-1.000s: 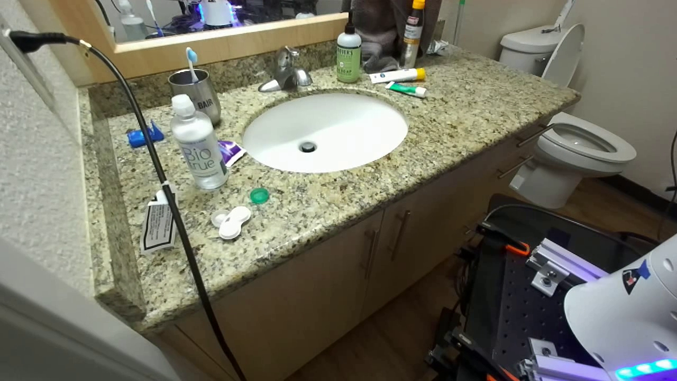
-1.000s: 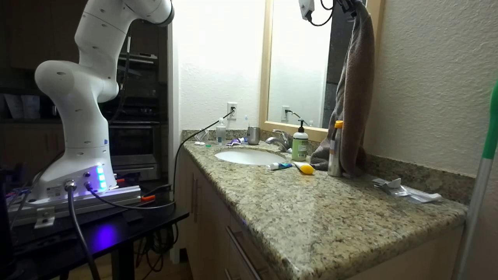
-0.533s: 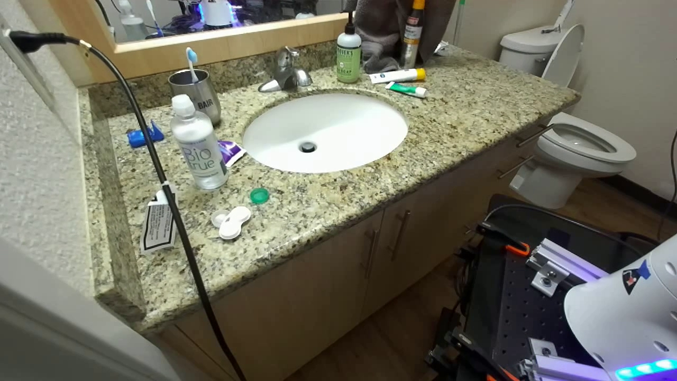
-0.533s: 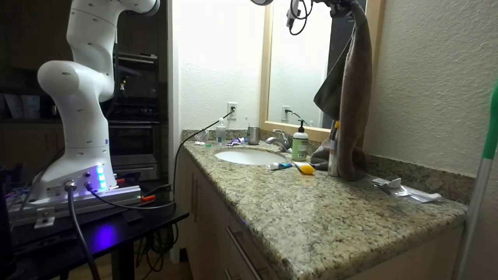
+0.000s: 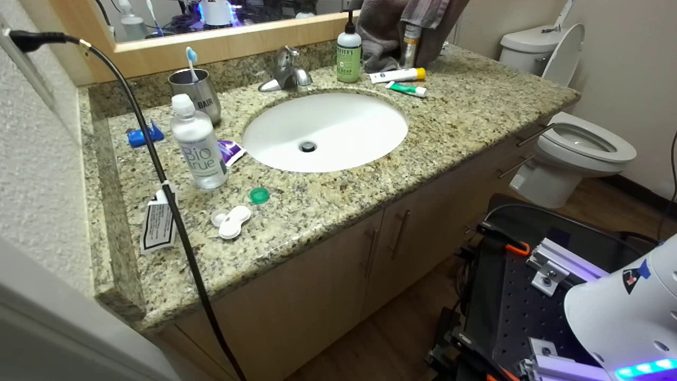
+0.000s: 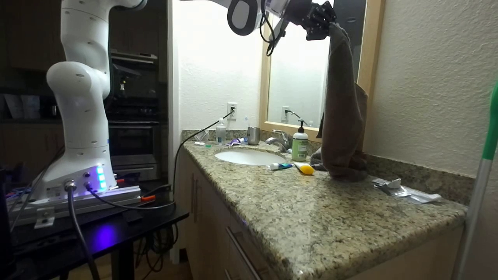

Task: Put the towel on the right side of the sink

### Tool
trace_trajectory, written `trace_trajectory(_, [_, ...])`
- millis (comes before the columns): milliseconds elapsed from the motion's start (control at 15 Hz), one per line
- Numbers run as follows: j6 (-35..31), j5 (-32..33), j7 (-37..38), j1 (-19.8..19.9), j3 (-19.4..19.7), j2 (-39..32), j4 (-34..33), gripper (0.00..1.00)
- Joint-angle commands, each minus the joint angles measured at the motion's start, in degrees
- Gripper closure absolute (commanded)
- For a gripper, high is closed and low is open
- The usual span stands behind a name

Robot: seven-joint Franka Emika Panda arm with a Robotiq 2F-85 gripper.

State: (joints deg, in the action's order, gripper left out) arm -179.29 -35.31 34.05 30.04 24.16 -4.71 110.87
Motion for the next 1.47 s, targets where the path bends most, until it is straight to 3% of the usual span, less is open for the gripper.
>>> trace_trajectory(0, [1.74, 3.16, 1.15, -0.92, 1.64, -0.28, -0.24, 0.96])
trace_trajectory(200, [5.23, 4.95, 0.75, -1.38, 1.53, 0.05, -2.53, 0.96])
trace_trajectory(533, [4.17, 7.73, 2.9, -2.23, 1.06, -2.0, -2.36, 0.99])
trace_trajectory(733, [7.72, 0.28, 1.6, -0.62, -0.12, 0.12, -3.72, 0.99])
trace_trajectory(1400, [10.81, -29.97, -2.0, 5.22, 3.48, 3.41, -8.63, 0.99])
